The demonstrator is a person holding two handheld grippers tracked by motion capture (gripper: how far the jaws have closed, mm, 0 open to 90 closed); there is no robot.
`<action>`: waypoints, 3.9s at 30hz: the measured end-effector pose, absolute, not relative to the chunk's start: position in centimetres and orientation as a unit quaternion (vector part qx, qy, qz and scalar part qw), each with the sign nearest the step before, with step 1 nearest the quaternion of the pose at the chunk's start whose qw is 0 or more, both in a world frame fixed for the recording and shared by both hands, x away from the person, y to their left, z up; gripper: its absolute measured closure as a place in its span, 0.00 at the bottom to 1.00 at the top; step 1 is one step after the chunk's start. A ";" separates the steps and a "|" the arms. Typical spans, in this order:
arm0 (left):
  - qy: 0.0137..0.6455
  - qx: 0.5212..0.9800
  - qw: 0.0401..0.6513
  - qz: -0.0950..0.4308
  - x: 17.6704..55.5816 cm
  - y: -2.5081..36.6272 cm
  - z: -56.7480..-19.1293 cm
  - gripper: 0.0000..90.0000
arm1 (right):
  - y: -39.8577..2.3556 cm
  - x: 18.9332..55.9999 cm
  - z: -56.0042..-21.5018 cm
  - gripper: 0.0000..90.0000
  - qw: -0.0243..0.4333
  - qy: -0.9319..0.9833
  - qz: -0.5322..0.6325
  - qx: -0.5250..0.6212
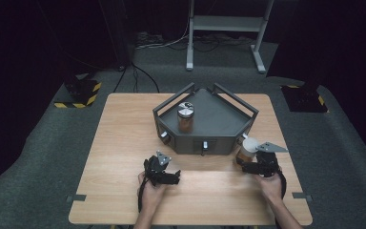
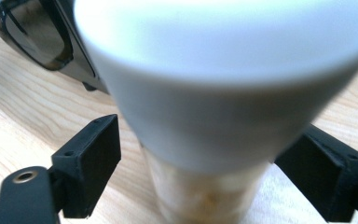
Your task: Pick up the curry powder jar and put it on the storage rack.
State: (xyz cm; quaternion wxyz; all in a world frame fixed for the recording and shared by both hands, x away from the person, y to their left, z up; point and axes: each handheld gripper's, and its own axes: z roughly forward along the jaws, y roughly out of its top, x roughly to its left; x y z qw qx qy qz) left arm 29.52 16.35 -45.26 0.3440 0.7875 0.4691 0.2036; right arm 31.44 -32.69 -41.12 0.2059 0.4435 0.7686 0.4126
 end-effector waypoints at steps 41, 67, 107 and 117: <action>0.469 0.788 0.343 0.204 29.5 16.4 -45.2 0.05 | -32.1 32.1 -40.5 0.39 0.225 0.772 0.412 0.428; 0.469 0.788 0.343 0.204 29.5 16.4 -45.2 0.05 | -32.5 31.4 -38.4 0.40 0.226 0.780 0.420 0.404; 0.470 0.787 0.344 0.204 29.5 16.4 -45.2 0.05 | -32.8 33.3 -27.0 0.40 0.198 0.814 0.440 0.323; 0.469 0.788 0.343 0.204 29.5 16.4 -45.2 0.05 | -31.9 35.2 -25.6 0.40 0.205 0.814 0.439 0.321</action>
